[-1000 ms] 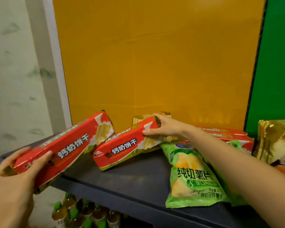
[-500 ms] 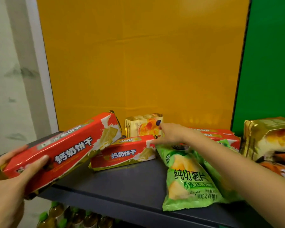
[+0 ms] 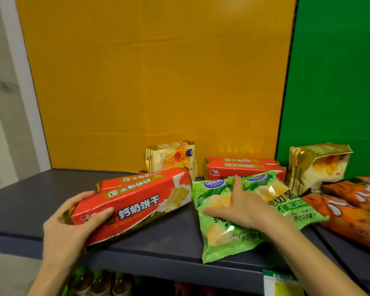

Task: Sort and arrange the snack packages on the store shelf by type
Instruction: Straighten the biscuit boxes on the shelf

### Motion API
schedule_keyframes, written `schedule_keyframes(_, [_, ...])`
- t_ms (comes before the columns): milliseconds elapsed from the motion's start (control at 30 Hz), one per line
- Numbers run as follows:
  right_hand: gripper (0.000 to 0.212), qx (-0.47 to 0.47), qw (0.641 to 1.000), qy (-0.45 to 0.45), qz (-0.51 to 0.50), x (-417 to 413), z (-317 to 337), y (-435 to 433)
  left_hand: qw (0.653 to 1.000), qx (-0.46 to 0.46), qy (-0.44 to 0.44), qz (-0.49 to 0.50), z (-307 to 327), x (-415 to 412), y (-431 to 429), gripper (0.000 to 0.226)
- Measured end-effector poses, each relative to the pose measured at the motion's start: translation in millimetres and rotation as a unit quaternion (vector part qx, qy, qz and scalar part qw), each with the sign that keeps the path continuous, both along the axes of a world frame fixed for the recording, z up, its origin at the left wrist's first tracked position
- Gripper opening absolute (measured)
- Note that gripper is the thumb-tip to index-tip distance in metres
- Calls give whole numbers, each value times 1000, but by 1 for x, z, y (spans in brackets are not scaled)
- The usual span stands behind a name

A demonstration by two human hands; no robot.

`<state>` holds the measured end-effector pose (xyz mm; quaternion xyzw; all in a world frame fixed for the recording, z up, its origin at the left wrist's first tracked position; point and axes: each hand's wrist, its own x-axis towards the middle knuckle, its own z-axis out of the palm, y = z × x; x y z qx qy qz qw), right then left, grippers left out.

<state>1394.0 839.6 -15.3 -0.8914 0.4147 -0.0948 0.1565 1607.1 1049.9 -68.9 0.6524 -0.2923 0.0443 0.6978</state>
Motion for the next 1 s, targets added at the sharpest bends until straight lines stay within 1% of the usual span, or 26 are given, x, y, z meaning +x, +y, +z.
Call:
schedule_keyframes(67, [124,8,998,-59,-12,-3,-6,0,999,2,36,-17,-2,0,-5,44])
schedule_keyframes(200, [116,6,979,-201,-39,-13,-5,5,999,12,34,-8,-5,3,-13,51])
schedule_keyframes(267, [107,-6,964,-263,-47,-21,0,5,999,15,38,-16,-3,2,-16,51])
schedule_keyframes(333, [96,6,949,-312,-36,-31,5,4,999,26,24,-32,-1,2,-20,48])
schedule_keyframes(367, [98,19,942,-333,-31,-36,8,3,998,37,17,-40,0,2,-22,47])
schedule_keyframes(467, [114,54,923,-380,-33,-51,14,-3,996,88,-6,-33,3,-1,-27,46])
schedule_keyframes(533, [122,69,910,-407,-47,-64,15,-8,989,136,-52,9,3,-1,-27,51])
schedule_keyframes(633, [130,100,877,-465,-64,-87,15,-20,971,183,-126,90,5,3,-25,81])
schedule_keyframes(667, [132,104,868,-480,-71,-95,14,-23,963,195,-145,116,7,2,-25,86])
schedule_keyframes(700, [134,104,861,-493,-74,-104,15,-25,954,200,-171,143,8,0,-25,87])
schedule_keyframes(733, [135,103,853,-505,-77,-112,16,-27,947,188,-204,161,9,-5,-27,83])
schedule_keyframes(767, [136,101,847,-514,-84,-121,16,-27,944,159,-238,163,11,-12,-31,73])
schedule_keyframes(800, [137,98,843,-520,-99,-129,16,-28,946,124,-263,145,14,-24,-36,59])
schedule_keyframes(833, [138,94,841,-520,-114,-137,15,-28,954,89,-270,95,17,-37,-44,41])
schedule_keyframes(867, [138,88,840,-519,-130,-144,13,-30,964,74,-256,20,19,-50,-54,28])
schedule_keyframes(900, [139,79,841,-516,-143,-151,13,-30,966,84,-234,-64,21,-62,-66,24])
schedule_keyframes(967, [139,58,844,-506,-168,-161,10,-30,947,150,-203,-200,19,-87,-95,17])
schedule_keyframes(1000, [135,51,845,-501,-181,-166,8,-29,931,188,-190,-247,16,-98,-111,26])
